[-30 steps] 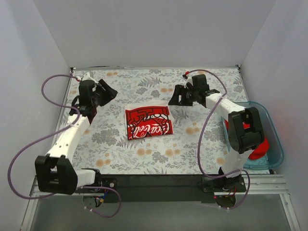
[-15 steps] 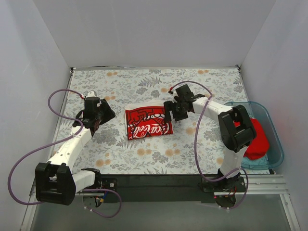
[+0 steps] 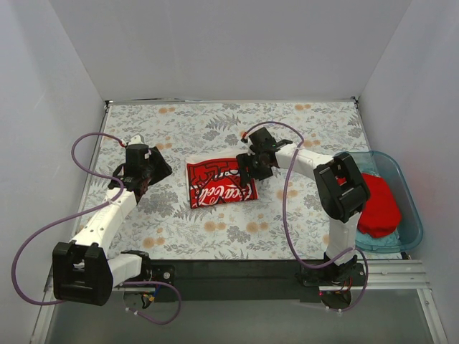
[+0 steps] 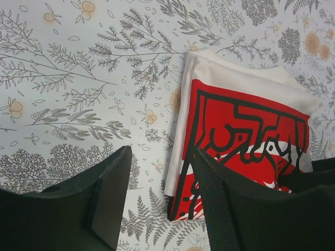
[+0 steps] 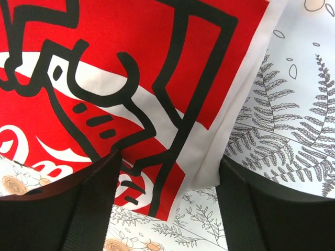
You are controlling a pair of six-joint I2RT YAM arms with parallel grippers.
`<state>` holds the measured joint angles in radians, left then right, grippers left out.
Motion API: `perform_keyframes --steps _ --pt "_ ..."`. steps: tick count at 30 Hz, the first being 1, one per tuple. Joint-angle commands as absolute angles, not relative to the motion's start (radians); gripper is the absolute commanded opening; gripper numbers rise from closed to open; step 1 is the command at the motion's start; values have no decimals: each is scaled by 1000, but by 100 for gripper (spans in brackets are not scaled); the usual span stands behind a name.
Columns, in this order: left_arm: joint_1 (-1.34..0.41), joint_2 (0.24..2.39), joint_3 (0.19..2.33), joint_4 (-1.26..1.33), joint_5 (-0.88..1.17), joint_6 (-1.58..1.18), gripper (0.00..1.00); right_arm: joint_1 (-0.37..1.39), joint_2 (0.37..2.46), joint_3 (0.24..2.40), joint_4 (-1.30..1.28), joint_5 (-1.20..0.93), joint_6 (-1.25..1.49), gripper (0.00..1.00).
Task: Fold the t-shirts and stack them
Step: Neatly place the folded tshirt to the corner
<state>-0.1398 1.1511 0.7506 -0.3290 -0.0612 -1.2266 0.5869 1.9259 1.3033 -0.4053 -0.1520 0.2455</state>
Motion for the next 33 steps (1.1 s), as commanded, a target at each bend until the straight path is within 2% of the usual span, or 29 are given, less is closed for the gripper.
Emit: perform_keyframes --steps 1,3,6,9,10,12,13,17,26,33 --pt "-143 1141 753 -313 -49 -1215 50 607 1962 1347 -455 -118 222 74" --pt "-143 1143 752 -311 -49 -1216 50 614 1976 1359 -460 -121 221 70" --pt "-143 1143 753 -311 -46 -1216 50 615 1988 1367 -465 -118 218 58" --pt "-143 1144 752 -311 -40 -1216 50 615 2003 1382 -471 -92 199 36" --pt "-143 1146 752 -310 -40 -1216 50 617 2006 1390 -475 -81 193 24" --pt "-143 1149 750 -310 -38 -1216 50 614 2020 1407 -494 -40 173 12" --pt "-143 1147 750 -310 -40 -1216 50 611 2022 1422 -500 -25 166 2" --pt "-143 1154 749 -310 -37 -1216 50 578 2033 1468 -534 66 108 1" --pt "-143 1163 752 -307 -25 -1218 50 342 2037 1607 -580 231 3 1" --pt "-143 1195 753 -310 -14 -1216 49 172 2140 1784 -578 468 -166 1"
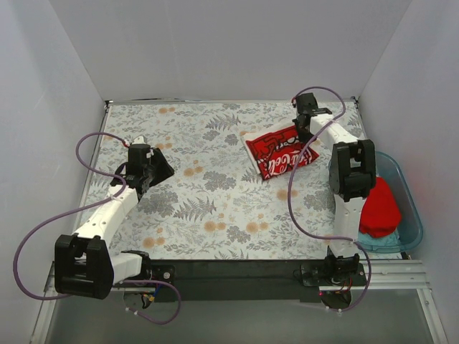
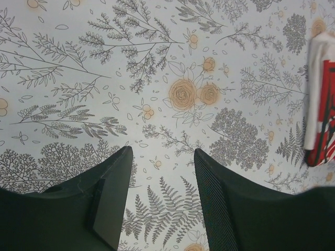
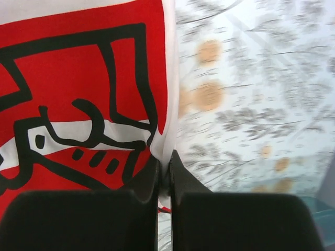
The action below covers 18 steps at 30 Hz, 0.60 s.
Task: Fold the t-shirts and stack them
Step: Neatly place the folded tshirt to the corner
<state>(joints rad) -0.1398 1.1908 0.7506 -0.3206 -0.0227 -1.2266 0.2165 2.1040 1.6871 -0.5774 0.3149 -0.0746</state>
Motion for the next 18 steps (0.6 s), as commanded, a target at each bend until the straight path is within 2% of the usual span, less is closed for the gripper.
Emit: perform_keyframes --steps 1,9,18 --pt "-143 1203 756 -313 -14 -1216 49 152 2151 1802 -578 471 -163 1" --pt "-160 1264 764 -318 -2 -1218 49 17 2246 1924 -490 704 -175 1" --pt "-161 1321 778 -334 -2 -1226 48 -127 2316 1980 -453 733 -144 1"
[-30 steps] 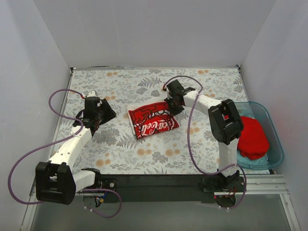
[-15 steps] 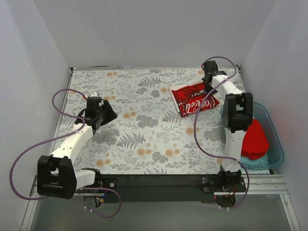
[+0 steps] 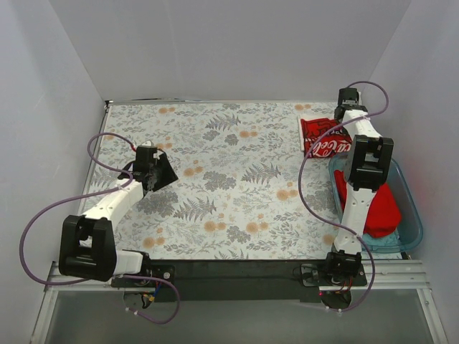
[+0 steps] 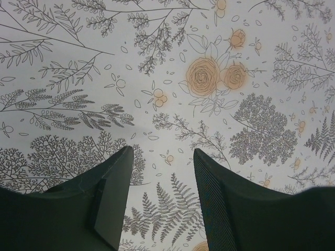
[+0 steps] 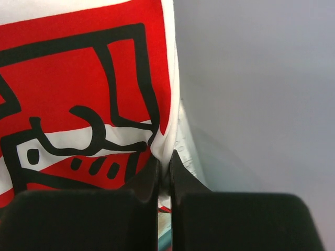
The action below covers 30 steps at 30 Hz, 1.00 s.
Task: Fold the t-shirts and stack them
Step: Neatly place the folded tshirt to the corner, then reset both grippers
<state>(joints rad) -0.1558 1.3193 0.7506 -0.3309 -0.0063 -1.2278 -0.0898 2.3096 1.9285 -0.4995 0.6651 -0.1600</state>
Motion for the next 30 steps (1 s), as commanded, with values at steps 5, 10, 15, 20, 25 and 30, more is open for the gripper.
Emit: perform_keyframes --steps 5,10,15,20,25,30 --pt "-161 1338 781 -337 -2 -1227 47 -149 2333 1988 -420 750 -156 1" --pt "-161 1338 779 -339 -2 -1227 47 -155 2330 1996 -390 784 -170 19" --pt "-161 1328 781 -339 -2 -1227 47 -153 2273 1996 -383 781 -144 52" --pt "-161 1302 778 -337 -8 -1227 48 -147 2132 1941 -405 692 -94 57" --pt "-161 1243 770 -333 -18 -1224 53 -138 1941 1844 -446 556 -8 67" --pt "-161 1166 746 -330 -34 -1230 61 -138 1625 1647 -453 349 61 84"
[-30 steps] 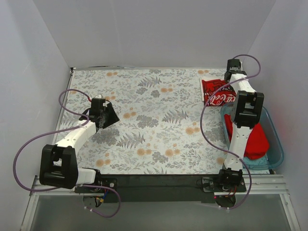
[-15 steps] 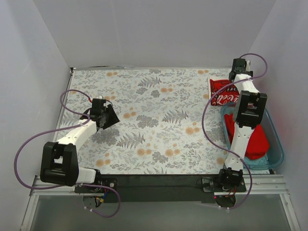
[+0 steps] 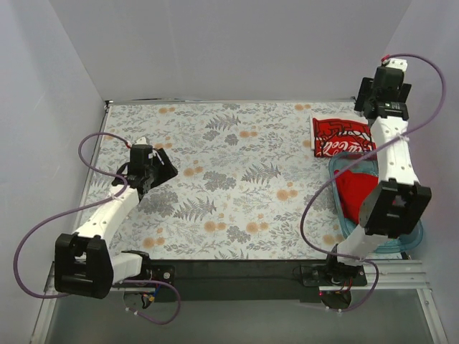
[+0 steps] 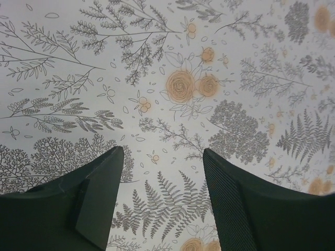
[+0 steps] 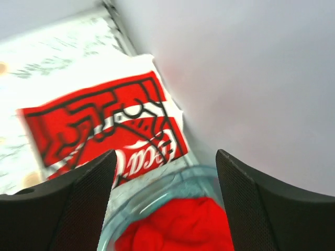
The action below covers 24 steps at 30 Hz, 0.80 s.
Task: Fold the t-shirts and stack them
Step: Reset both grippers
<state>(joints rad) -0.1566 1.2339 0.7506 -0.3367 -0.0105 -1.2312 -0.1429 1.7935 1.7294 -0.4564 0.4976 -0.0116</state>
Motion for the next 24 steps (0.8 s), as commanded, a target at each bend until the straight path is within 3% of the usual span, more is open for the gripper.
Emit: perform_keyframes --steps 1,2,3,4,9,13,16,24 --pt "-161 1151 746 -336 -35 -1233 61 -138 1527 1614 -454 315 70 87" --pt "-161 1125 749 -347 -37 -1235 65 -140 1478 1586 -460 264 83 89" --pt "-161 1105 771 -362 -37 -1245 66 -138 1423 1527 -462 246 90 98" --pt "-161 1086 784 -398 -37 -1253 68 -138 1308 1497 -460 232 98 98" --pt "-161 907 900 -529 -52 -1267 75 -117 958 1344 -454 215 146 98" --pt "-161 776 1021 -719 -125 -1262 79 91 670 1252 -454 399 72 98" --pt "-169 721 1106 -874 -234 -1290 90 164 509 1220 -471 434 43 98" --pt "-186 641 1071 -951 -284 -1328 94 178 247 1020 -518 345 72 98"
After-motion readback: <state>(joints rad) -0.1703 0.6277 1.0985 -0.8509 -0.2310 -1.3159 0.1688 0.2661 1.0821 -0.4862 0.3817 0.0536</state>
